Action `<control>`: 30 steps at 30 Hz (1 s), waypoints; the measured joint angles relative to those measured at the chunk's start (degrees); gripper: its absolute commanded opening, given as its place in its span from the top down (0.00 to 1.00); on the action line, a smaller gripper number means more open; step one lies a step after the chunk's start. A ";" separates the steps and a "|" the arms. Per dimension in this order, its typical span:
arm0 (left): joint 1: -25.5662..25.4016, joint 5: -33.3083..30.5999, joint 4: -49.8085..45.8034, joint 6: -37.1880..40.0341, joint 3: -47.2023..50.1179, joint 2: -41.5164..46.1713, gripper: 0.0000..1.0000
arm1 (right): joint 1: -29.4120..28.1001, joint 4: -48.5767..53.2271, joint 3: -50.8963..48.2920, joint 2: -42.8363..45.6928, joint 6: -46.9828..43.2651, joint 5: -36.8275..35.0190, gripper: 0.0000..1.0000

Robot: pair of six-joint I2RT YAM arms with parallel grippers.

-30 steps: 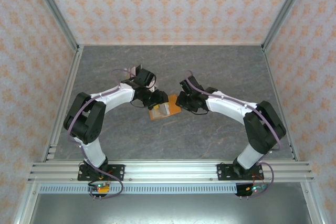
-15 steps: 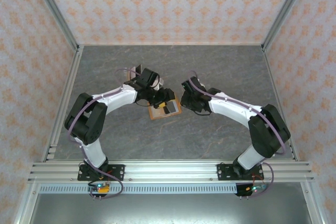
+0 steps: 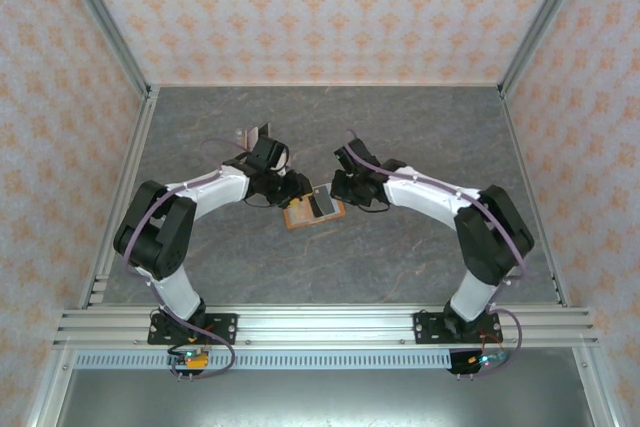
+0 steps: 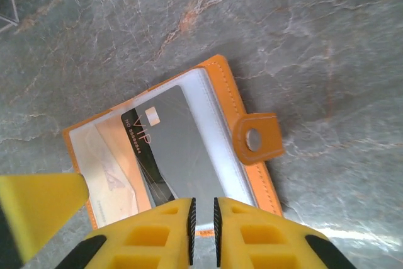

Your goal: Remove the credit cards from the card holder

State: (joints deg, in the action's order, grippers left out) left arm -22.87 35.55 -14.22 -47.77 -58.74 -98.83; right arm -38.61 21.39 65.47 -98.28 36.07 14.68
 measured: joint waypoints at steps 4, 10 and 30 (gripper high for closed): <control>0.00 0.24 1.05 -0.42 0.04 -0.46 0.65 | -0.37 -0.35 0.76 -3.54 -0.15 1.53 0.82; 0.00 0.87 1.97 -0.44 0.04 -2.54 0.65 | -0.37 0.00 3.52 -7.19 -0.17 1.79 0.80; 0.00 2.05 2.10 0.68 -0.46 -5.60 0.68 | -0.35 2.16 6.78 -12.04 -1.01 1.27 0.73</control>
State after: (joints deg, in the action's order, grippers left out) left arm -22.87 37.60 -12.12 -47.09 -59.20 -104.42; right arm -38.96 23.55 72.25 -110.32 35.07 15.94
